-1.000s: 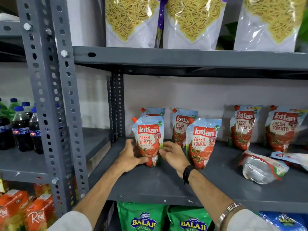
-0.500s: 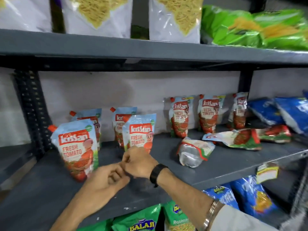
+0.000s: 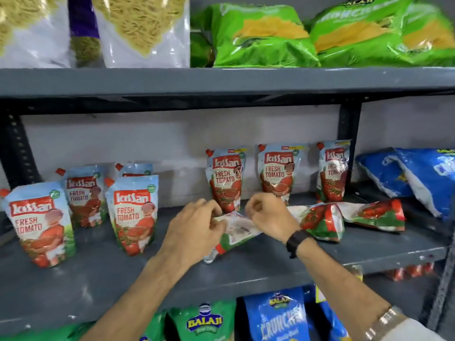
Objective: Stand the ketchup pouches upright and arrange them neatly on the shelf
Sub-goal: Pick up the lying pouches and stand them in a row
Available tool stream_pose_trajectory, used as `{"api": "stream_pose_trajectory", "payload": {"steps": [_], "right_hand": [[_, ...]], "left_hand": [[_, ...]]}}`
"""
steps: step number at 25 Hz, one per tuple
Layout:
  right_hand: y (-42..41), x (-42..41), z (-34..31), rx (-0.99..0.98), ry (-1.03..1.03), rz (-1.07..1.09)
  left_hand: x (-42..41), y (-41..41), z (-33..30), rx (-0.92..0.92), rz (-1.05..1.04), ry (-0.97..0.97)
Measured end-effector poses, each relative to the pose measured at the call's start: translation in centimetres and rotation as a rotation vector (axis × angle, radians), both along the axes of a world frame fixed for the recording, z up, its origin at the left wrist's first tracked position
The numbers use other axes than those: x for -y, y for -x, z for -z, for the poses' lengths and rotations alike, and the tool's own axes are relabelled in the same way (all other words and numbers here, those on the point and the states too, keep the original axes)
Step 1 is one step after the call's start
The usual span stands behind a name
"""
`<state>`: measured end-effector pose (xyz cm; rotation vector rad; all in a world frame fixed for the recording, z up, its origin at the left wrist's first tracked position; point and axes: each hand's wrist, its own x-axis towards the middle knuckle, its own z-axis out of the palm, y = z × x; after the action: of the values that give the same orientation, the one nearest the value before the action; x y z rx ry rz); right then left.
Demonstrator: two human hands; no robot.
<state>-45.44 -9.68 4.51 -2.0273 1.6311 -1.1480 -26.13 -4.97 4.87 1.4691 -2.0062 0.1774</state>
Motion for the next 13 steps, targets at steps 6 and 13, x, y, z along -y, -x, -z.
{"api": "stream_pose_trajectory", "payload": {"steps": [6, 13], "right_hand": [[6.6, 1.5, 2.0, -0.136, -0.212, -0.058], [7.4, 1.6, 1.7, -0.156, -0.466, -0.165]], "left_hand": [[3.6, 7.5, 1.2, 0.561, -0.263, -0.356], [4.4, 7.1, 1.9, 0.660, -0.236, -0.164]]}}
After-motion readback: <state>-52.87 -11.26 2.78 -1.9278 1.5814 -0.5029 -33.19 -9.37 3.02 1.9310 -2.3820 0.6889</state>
